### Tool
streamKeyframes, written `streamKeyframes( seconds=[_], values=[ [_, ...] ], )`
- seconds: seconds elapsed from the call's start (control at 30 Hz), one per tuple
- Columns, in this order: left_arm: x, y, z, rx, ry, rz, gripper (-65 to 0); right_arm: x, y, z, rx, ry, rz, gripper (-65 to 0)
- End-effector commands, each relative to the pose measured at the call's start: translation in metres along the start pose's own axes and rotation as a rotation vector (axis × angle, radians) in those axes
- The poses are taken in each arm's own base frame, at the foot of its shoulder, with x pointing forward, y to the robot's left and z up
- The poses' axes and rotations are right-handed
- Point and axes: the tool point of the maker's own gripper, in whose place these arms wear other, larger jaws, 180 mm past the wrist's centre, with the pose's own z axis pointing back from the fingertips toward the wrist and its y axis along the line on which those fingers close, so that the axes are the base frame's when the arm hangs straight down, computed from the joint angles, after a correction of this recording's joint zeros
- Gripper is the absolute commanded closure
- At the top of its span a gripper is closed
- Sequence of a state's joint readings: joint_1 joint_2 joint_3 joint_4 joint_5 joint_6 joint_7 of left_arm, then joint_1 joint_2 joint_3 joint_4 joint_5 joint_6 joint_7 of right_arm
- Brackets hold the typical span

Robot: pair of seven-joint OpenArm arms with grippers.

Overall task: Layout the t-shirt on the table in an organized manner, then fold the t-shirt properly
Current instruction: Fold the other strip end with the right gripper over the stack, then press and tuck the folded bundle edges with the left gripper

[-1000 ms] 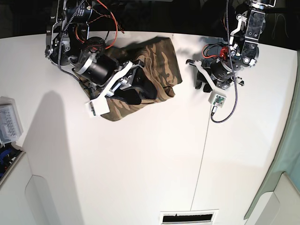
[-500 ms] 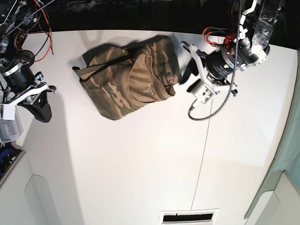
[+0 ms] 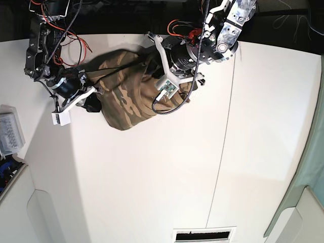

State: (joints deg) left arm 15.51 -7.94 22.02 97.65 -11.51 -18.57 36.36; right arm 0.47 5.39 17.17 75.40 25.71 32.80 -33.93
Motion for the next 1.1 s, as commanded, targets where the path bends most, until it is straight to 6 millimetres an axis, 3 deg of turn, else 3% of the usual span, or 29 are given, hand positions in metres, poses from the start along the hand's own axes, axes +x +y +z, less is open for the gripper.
streamKeyframes(
  seconds=[0.0,0.1,0.23,0.43,0.63,0.73,0.87,1.07],
  values=[
    [-0.002,0.003,-0.001,0.006,0.003,-0.005,-13.3,0.011,0.001,0.001,0.009,-0.029,0.016,0.0],
    [-0.024,0.018,-0.002,0.037,0.067,-0.031,-13.3,0.001,0.002,0.001,0.012,-0.01,0.005,0.0],
    [-0.021,0.052,0.005,0.102,0.084,-0.114,-13.3,-0.015,0.002,0.005,0.018,0.024,-0.021,0.0],
    [0.011,0.09,-0.003,0.137,0.058,-0.195,-13.3,-0.045,0.019,0.015,0.095,0.034,-0.152,0.0],
    [0.049,0.116,-0.024,0.161,0.015,-0.202,-13.3,-0.071,0.056,0.015,0.144,0.034,-0.224,0.0],
    [0.062,0.126,-0.02,0.179,0.012,-0.225,-13.3,-0.061,0.062,0.023,0.144,0.0,-0.193,0.0],
    [0.093,0.133,-0.002,0.211,-0.058,-0.272,-13.3,-0.023,0.056,0.041,0.111,-0.102,-0.123,0.0],
    [0.124,0.153,0.038,0.306,-0.154,-0.307,-13.3,0.025,0.024,0.054,0.0,-0.212,-0.06,0.0]
  ],
)
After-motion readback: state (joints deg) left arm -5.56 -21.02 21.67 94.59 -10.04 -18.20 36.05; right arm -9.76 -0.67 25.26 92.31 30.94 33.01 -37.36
